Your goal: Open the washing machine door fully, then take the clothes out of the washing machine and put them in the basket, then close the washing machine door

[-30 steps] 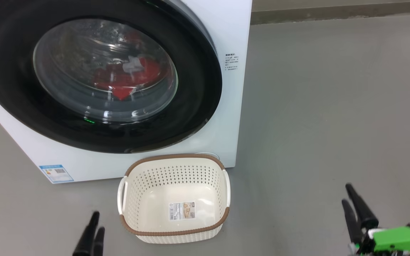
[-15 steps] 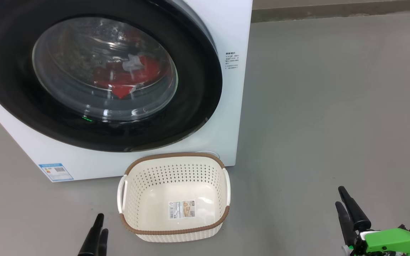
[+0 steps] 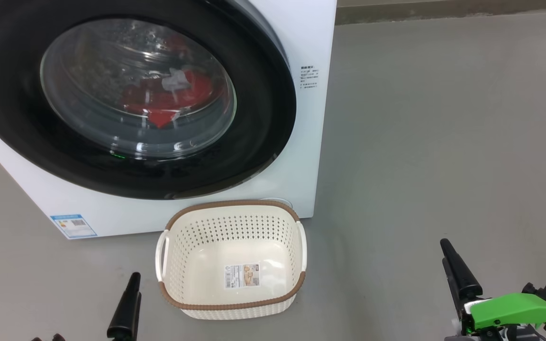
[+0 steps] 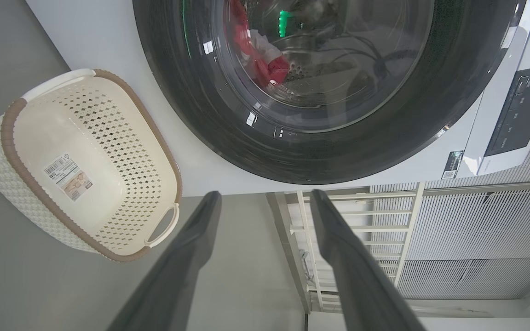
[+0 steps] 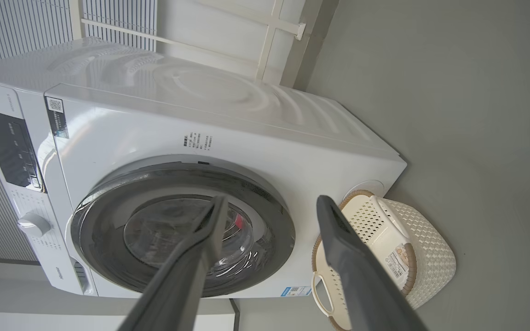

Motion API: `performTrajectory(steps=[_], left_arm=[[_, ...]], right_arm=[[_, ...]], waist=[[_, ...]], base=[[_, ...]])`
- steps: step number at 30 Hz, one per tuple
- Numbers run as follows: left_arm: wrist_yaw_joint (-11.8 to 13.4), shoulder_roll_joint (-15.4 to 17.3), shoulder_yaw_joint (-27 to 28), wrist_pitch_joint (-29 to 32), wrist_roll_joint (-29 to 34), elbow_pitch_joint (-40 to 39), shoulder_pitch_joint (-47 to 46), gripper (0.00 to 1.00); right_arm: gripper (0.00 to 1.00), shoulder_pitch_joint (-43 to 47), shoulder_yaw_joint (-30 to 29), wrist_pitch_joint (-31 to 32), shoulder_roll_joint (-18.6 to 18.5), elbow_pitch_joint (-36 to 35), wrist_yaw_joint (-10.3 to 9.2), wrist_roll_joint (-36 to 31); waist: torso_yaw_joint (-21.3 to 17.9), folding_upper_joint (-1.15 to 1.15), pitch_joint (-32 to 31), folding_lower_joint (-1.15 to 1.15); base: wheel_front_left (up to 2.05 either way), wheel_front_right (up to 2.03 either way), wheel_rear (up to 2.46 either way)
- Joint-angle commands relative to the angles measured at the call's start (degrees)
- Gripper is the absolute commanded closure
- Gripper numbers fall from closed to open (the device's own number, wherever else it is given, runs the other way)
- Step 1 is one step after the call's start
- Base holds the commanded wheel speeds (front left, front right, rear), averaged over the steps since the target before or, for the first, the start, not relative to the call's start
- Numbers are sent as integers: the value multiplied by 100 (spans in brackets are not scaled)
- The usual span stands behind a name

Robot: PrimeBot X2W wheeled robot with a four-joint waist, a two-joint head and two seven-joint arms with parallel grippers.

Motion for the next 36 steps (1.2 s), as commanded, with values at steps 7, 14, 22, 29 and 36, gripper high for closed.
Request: performTrajectory(steps=[7,14,22,29,36], left_arm=[[-29,82,-10,-183,573,-263,-295,0],[-34,97,-60,-285,991,-304,-344,0],[-40,98,-1,-422,1745,-414,-408,0],[-46,86,14,-541,2421,-517,-440,0],[-51,89,50,-660,3176,-464,-476,0]], right_arm=[[0,-347,150,-164,-90,-225,1,-672],[0,-404,254,-265,-110,-265,1,-1174],[0,-475,338,-401,-135,-309,1,-1878],[0,-520,366,-518,-128,-377,1,-2593],[0,-547,417,-636,-110,-398,1,-3197]], waist=[[-3,0,43,-1],[-2,0,62,-1],[-5,0,82,-1],[-5,0,92,-1],[3,0,108,-1]], base=[[0,0,0],[0,0,0],[0,0,0],[0,0,0],[0,0,0]])
